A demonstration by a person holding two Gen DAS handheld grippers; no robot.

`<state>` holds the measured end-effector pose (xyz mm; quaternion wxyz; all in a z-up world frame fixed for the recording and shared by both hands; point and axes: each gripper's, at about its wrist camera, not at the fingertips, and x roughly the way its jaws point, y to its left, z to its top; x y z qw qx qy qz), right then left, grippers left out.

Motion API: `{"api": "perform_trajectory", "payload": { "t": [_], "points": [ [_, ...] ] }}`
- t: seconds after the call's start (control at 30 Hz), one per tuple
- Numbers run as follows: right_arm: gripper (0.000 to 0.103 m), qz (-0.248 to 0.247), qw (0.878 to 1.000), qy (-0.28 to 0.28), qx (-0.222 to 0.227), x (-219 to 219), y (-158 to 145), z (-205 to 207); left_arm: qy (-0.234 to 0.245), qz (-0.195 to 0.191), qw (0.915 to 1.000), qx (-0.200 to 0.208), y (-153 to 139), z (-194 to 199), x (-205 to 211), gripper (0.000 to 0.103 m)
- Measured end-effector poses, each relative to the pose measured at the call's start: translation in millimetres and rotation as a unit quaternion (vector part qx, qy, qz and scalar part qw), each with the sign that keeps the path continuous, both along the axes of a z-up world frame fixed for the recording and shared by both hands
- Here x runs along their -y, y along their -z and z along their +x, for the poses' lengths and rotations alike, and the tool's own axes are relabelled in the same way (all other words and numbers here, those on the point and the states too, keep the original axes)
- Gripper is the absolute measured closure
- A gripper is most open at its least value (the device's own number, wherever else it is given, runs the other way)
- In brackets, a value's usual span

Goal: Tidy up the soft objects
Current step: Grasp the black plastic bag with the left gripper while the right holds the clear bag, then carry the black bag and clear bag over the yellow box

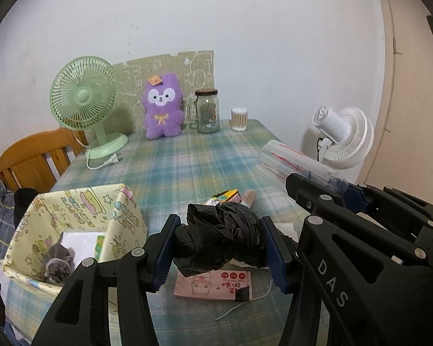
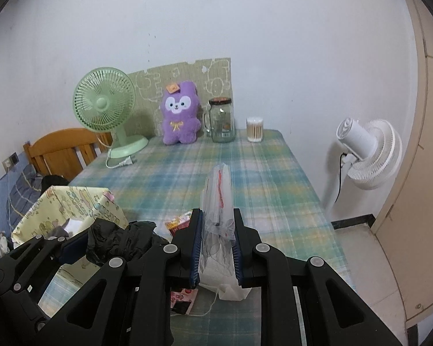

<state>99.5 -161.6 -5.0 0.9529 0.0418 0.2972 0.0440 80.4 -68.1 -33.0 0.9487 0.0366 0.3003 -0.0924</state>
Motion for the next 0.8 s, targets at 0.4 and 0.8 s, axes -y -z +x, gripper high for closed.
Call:
{"api": "perform_trajectory", "payload": {
  "t": [0.4, 0.8],
  "points": [
    [0.081, 0.0, 1.0, 0.003, 0.022, -8.6, -29.2, -15.5, 0.0, -0.009, 0.9997, 0.022, -26.9, -13.7, -11.5, 0.045],
    [0.081, 0.003, 0.999, -0.001, 0.033, -25.1, -49.4, -20.5, 0.005, -0.009, 0.9992, 0.04, -45.1, -19.5, -28.9, 0.045]
  ]
}}
